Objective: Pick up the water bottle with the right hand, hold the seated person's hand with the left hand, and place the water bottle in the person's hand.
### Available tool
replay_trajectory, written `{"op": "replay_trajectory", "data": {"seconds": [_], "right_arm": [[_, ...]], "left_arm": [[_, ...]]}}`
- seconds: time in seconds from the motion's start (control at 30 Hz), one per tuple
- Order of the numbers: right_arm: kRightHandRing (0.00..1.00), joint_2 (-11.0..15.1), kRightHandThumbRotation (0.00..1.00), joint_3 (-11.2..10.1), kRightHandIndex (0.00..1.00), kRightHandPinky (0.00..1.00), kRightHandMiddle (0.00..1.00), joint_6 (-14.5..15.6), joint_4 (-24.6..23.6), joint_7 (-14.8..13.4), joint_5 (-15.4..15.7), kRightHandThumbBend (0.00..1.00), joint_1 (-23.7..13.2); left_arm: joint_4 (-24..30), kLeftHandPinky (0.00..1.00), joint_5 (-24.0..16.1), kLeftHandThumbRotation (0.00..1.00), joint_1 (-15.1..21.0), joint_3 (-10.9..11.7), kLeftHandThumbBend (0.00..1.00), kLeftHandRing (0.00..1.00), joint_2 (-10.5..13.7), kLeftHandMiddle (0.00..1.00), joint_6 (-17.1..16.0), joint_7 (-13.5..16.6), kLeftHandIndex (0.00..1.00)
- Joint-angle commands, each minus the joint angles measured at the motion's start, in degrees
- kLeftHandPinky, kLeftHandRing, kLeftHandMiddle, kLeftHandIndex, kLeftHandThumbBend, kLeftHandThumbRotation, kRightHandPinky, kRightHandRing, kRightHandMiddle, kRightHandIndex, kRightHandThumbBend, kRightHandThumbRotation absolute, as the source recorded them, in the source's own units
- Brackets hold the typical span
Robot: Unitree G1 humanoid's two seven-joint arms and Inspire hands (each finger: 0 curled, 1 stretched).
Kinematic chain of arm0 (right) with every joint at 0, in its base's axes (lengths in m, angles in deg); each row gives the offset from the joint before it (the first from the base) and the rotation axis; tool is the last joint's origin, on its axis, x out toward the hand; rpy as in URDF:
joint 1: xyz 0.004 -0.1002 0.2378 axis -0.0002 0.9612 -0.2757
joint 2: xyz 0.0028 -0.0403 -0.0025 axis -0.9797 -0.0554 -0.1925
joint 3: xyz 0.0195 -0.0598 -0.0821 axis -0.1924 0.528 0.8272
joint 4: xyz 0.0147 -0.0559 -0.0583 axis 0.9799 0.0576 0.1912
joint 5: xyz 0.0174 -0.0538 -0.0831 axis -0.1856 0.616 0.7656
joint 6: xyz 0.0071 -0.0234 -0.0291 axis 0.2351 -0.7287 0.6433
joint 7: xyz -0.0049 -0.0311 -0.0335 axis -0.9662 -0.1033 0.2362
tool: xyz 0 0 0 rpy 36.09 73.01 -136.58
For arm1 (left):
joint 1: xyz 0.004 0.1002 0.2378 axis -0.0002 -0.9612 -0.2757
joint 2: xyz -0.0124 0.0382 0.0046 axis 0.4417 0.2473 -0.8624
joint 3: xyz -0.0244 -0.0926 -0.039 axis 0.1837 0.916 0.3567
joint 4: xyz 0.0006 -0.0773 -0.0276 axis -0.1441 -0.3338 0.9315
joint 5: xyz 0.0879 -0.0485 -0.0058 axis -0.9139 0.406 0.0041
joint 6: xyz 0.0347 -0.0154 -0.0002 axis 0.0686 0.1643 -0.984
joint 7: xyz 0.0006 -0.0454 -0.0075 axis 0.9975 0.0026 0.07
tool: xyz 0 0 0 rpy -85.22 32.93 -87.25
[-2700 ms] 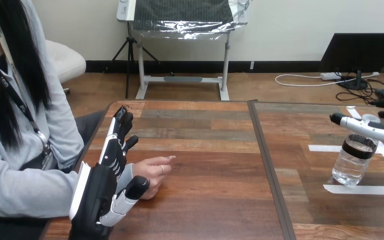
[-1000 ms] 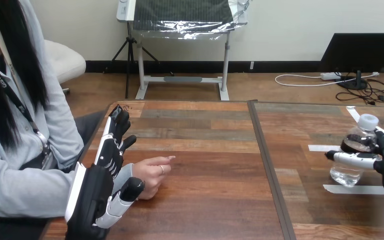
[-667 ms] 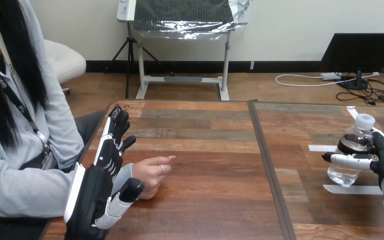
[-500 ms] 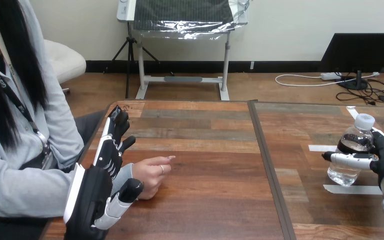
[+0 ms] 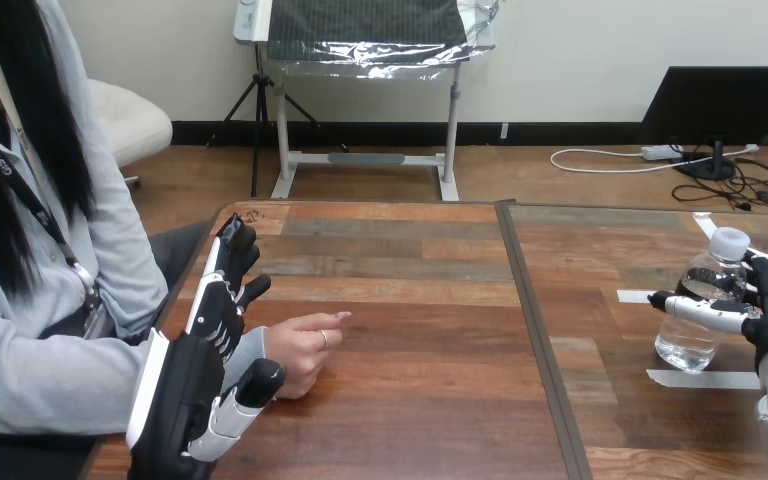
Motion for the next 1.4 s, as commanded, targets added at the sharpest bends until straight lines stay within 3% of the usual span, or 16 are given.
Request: {"op": "replay_trajectory", "data": {"seconds": [0.0,0.23,0.63,1.37], "right_arm": [[0.75,-0.3,0.00,-0.3,0.78,0.68,0.78,-2.1,-0.6,-3.2,0.1,0.81,-1.8],[0.68,-0.7,0.00,-1.4,0.72,0.63,0.70,-2.9,-0.6,-4.1,-1.1,0.81,-1.7],[0.50,-1.5,0.00,-3.4,0.59,0.45,0.56,-4.0,-0.6,-4.9,-2.9,0.79,-1.9],[0.50,-2.7,0.00,-5.7,0.57,0.44,0.55,-6.3,-1.3,-3.8,-5.6,0.75,-3.0]], "left_arm": [[3.2,0.89,0.8,0.87,1.5,0.5,1.00,0.97,0.7,1.00,-0.2,-0.2,0.99],[3.2,0.88,0.7,0.86,1.3,0.5,1.00,0.96,0.6,1.00,-0.2,-0.1,0.99],[3.0,0.88,0.5,0.86,1.3,0.6,1.00,0.96,0.7,1.00,-0.7,0.0,0.99],[3.4,0.86,0.2,0.86,1.0,0.7,1.00,0.95,0.8,0.99,-0.6,0.1,0.98]]}}
